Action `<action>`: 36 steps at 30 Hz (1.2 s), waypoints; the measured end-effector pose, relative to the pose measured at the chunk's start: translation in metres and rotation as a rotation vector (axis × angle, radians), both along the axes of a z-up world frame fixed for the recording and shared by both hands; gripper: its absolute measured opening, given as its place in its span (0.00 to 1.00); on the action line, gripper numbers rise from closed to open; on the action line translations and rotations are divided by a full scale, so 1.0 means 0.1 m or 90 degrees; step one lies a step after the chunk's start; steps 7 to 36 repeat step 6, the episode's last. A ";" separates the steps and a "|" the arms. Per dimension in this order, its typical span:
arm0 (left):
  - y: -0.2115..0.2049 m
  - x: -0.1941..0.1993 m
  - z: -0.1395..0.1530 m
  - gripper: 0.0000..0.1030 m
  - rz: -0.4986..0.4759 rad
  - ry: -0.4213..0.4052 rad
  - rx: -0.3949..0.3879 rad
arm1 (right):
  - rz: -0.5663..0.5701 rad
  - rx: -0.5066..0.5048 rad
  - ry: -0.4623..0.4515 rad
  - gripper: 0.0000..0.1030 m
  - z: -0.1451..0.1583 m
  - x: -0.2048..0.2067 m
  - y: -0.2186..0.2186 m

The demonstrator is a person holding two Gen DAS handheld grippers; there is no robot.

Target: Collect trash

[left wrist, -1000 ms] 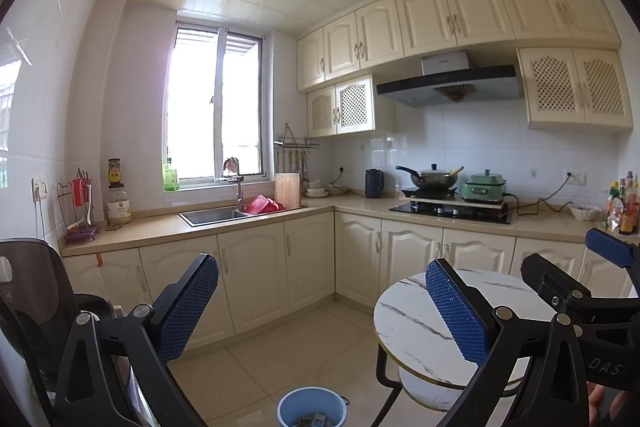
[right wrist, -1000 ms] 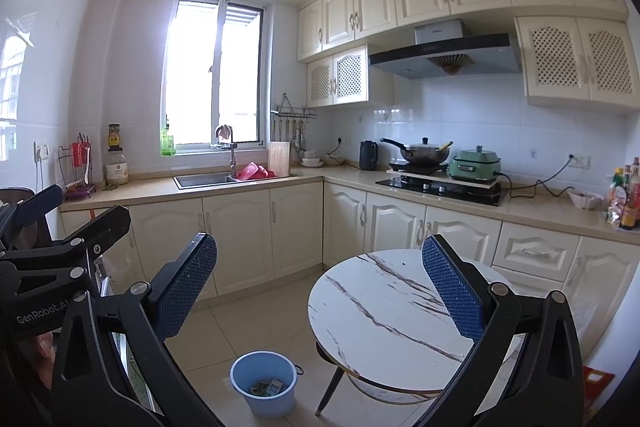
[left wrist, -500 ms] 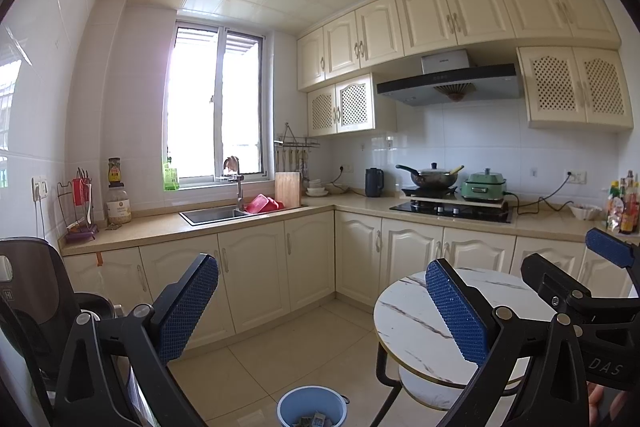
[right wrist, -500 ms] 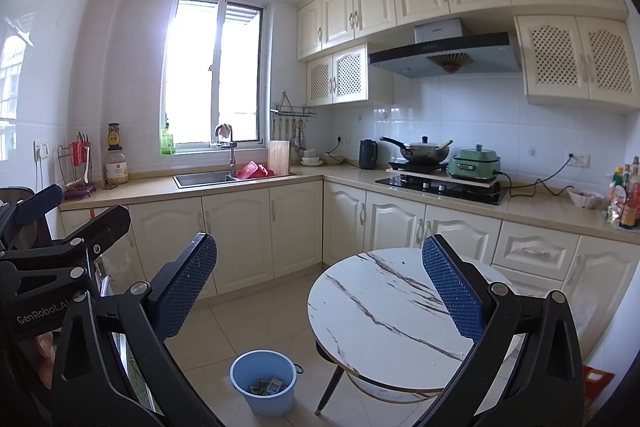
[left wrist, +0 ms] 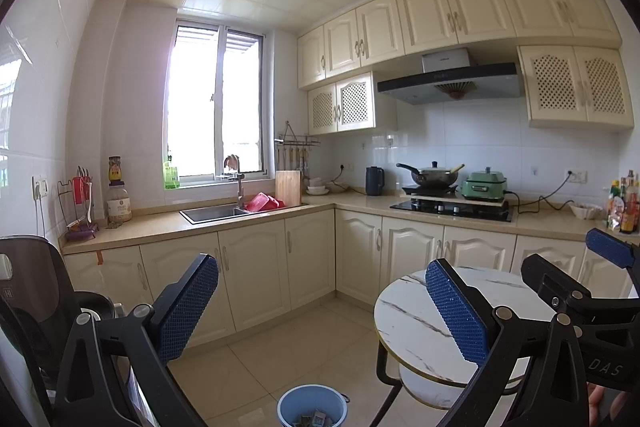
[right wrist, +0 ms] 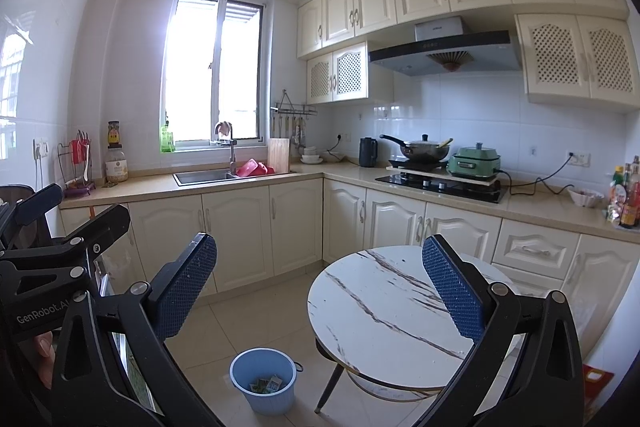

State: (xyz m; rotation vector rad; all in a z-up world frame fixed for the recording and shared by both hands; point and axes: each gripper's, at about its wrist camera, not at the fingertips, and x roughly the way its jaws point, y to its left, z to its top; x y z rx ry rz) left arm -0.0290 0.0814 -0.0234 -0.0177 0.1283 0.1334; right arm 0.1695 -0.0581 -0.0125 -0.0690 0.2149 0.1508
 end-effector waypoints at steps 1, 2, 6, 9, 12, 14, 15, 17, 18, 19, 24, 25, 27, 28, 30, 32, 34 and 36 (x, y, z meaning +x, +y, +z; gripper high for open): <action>0.00 0.00 0.00 0.99 0.000 0.001 0.000 | 0.000 0.000 0.000 1.00 0.00 0.00 0.00; 0.01 0.00 0.00 0.99 0.000 0.001 0.000 | -0.001 0.000 0.001 1.00 0.00 0.00 0.00; 0.03 0.02 0.01 0.99 -0.002 0.003 0.000 | 0.000 0.000 0.003 1.00 -0.02 0.01 -0.01; 0.03 0.02 0.01 0.99 -0.002 0.003 0.000 | 0.000 0.000 0.003 1.00 -0.02 0.01 -0.01; 0.03 0.02 0.01 0.99 -0.002 0.003 0.000 | 0.000 0.000 0.003 1.00 -0.02 0.01 -0.01; 0.03 0.02 0.01 0.99 -0.002 0.003 0.000 | 0.000 0.000 0.003 1.00 -0.02 0.01 -0.01; 0.03 0.02 0.01 0.99 -0.002 0.003 0.000 | 0.000 0.000 0.003 1.00 -0.02 0.01 -0.01; 0.03 0.02 0.01 0.99 -0.002 0.003 0.000 | 0.000 0.000 0.003 1.00 -0.02 0.01 -0.01; 0.03 0.02 0.01 0.99 -0.002 0.003 0.000 | 0.000 0.000 0.003 1.00 -0.02 0.01 -0.01; 0.03 0.02 0.01 0.99 -0.002 0.003 0.000 | 0.000 0.000 0.003 1.00 -0.02 0.01 -0.01; 0.03 0.02 0.01 0.99 -0.002 0.003 0.000 | 0.000 0.000 0.003 1.00 -0.02 0.01 -0.01; 0.03 0.02 0.01 0.99 -0.002 0.003 0.000 | 0.000 0.000 0.003 1.00 -0.02 0.01 -0.01; 0.03 0.02 0.01 0.99 -0.002 0.003 0.000 | 0.000 0.000 0.003 1.00 -0.02 0.01 -0.01; 0.03 0.02 0.01 0.99 -0.002 0.003 0.000 | 0.000 0.000 0.003 1.00 -0.02 0.01 -0.01; 0.03 0.02 0.01 0.99 -0.002 0.003 0.000 | 0.000 0.000 0.003 1.00 -0.02 0.01 -0.01; 0.03 0.02 0.01 0.99 -0.002 0.003 0.000 | 0.000 0.000 0.003 1.00 -0.02 0.01 -0.01; 0.03 0.02 0.01 0.99 -0.002 0.003 0.000 | 0.000 0.000 0.003 1.00 -0.02 0.01 -0.01; 0.03 0.02 0.01 0.99 -0.002 0.003 0.000 | 0.000 0.000 0.003 1.00 -0.02 0.01 -0.01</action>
